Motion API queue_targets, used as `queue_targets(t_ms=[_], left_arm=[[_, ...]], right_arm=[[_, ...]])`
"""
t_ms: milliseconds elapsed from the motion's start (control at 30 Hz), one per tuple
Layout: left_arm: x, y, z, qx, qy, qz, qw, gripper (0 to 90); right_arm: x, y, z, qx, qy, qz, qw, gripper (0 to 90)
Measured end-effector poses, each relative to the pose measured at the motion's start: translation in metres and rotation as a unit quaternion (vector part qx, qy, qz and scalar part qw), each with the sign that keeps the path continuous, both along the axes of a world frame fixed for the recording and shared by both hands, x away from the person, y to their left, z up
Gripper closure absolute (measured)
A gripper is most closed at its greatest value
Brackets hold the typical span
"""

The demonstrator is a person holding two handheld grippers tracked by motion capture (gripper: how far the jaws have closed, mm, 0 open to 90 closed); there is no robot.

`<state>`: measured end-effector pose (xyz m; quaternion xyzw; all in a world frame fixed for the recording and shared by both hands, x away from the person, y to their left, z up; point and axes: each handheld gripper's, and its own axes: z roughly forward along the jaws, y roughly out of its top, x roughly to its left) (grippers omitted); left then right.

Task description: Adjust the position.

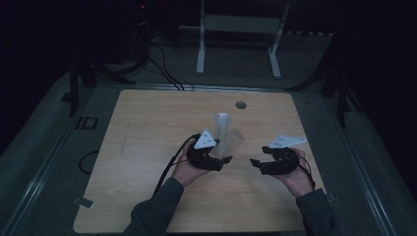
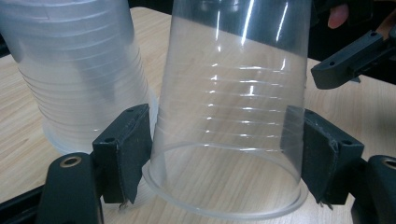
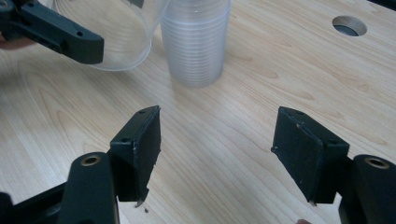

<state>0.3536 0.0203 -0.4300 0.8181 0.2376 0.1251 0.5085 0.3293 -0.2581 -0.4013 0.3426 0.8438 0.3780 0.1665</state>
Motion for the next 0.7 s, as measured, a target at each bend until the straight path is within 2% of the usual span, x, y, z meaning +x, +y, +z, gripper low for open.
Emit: queue_targets(t_ms=[267,400,600,700], left_arm=[[0.0001,0.0021,0.0013,0.008,0.0,-0.005,1.0,25.0],[0.0001,0.0022,0.0011,0.01,0.0,-0.006,0.9999,25.1],[-0.0003,0.002,0.0004,0.019,-0.001,-0.012,0.9997,25.1],[0.0,0.0017,-0.0004,0.024,-0.001,-0.013,0.9996,25.1]], right_arm=[[0.0008,0.0029,0.003,-0.032,-0.003,0.013,0.9994,32.0],[0.0009,0.0033,0.0031,-0.035,-0.003,0.013,0.9993,31.9],[0.0014,0.005,0.002,-0.056,-0.001,0.02,0.9982,32.0],[0.0023,0.0046,0.0021,-0.054,-0.001,0.02,0.9983,32.0]])
